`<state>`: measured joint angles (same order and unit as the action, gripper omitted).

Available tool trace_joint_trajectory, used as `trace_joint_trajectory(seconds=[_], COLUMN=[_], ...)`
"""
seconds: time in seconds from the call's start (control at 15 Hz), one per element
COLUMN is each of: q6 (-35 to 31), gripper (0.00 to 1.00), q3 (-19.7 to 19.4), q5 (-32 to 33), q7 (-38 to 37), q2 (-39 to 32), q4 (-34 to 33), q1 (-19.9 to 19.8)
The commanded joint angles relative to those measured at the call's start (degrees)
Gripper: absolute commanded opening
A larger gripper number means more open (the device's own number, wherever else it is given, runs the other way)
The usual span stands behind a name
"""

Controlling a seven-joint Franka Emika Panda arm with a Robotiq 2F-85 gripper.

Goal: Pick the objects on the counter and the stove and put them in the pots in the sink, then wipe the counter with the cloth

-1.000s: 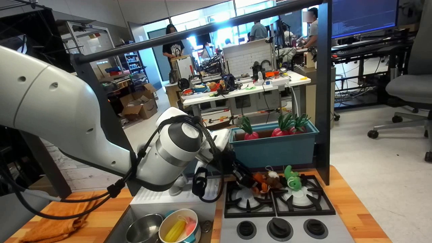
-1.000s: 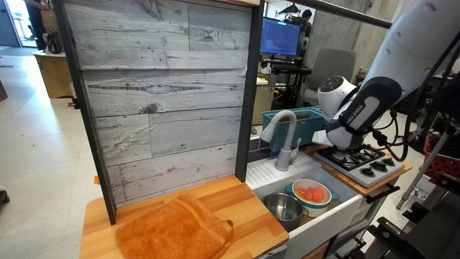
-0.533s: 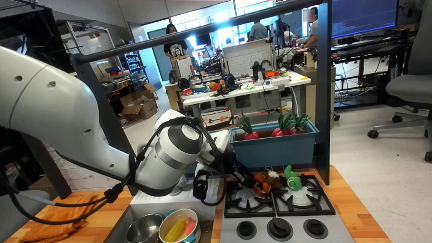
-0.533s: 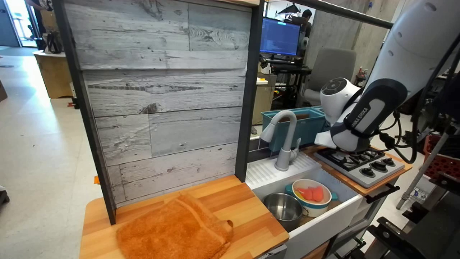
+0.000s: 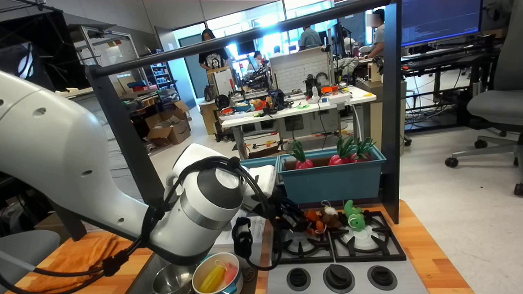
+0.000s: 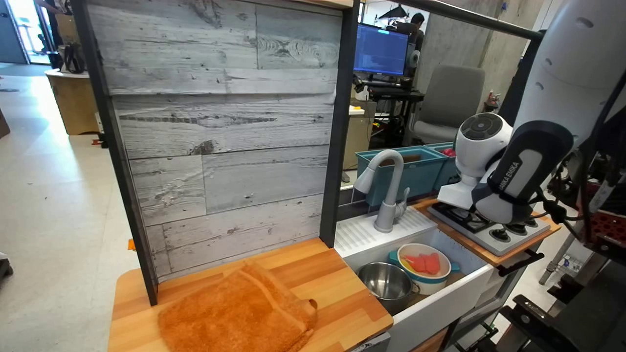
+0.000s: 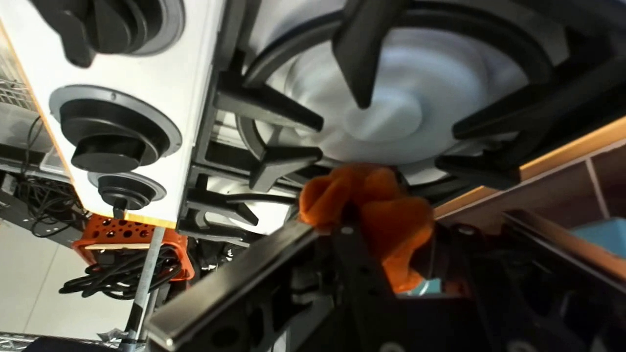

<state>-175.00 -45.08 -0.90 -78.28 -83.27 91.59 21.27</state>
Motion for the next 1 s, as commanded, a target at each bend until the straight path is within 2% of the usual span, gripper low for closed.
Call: trace_joint_trajectory(seconds=[0.0, 0.33, 0.67, 0.8, 0.93], q6=[-8.06, -13.61, -22.19, -23.42, -21.58], gripper=[0.05, 0.05, 0.05, 0.05, 0.05], q3=[-0.36, 1.43, 9.6, 13.53, 17.35], q5=[-4.68, -10.95, -12.32, -12.17, -12.12], q7=[1.95, 7.34, 17.65, 23.19, 28.77], q2=[3.36, 6.34, 15.17, 18.26, 20.57], q4=[7.15, 12.01, 18.62, 20.94, 22.76], q1=[2.88, 3.77, 2.18, 1.12, 0.24])
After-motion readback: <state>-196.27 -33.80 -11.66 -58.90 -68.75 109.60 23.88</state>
